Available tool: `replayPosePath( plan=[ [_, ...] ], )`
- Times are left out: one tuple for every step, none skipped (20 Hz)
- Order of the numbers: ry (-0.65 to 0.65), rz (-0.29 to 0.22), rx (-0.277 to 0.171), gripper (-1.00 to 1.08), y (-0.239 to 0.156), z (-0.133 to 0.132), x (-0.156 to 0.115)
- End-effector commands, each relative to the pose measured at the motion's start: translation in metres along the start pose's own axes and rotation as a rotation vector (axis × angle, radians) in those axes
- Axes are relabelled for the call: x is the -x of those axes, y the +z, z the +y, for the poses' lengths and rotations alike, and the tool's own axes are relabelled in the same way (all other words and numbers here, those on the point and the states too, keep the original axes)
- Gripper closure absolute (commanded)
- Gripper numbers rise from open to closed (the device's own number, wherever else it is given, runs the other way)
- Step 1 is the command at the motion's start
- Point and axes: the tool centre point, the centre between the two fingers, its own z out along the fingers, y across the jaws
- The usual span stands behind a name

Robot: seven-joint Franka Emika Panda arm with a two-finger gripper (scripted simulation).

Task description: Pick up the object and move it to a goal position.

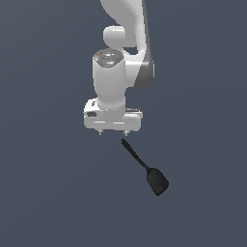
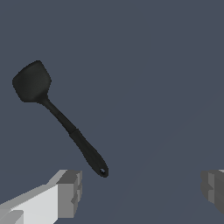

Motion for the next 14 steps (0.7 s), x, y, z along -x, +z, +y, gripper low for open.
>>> replayPosePath(
  plan=[
    [0.000,0.000,0.000,-0.92,0.0000,0.0000,0.0000],
    [0.000,0.000,0.000,-0.92,0.0002,-0.0001,-0.0001],
    [0.001,0.000,0.002,-0.92,0.0006,0.0001,-0.0002],
    [0.002,0.001,0.004,-0.92,0.0012,0.0002,-0.0005],
    [0.004,0.001,0.007,-0.92,0.0021,0.0004,-0.0009],
    [0.007,0.002,0.011,-0.92,0.0032,0.0007,-0.0013],
    [0.010,0.003,0.014,-0.92,0.0041,0.0011,-0.0016],
    [0.012,0.004,0.017,-0.92,0.0047,0.0014,-0.0018],
    [0.015,0.004,0.018,-0.92,0.0050,0.0017,-0.0019],
    [0.017,0.005,0.019,-0.92,0.0050,0.0020,-0.0019],
    [0.018,0.005,0.019,-0.92,0.0049,0.0021,-0.0018],
    [0.017,0.005,0.019,-0.92,0.0048,0.0020,-0.0018],
    [0.015,0.004,0.018,-0.92,0.0050,0.0017,-0.0019],
    [0.010,0.004,0.018,-0.92,0.0055,0.0010,-0.0023]
  ],
)
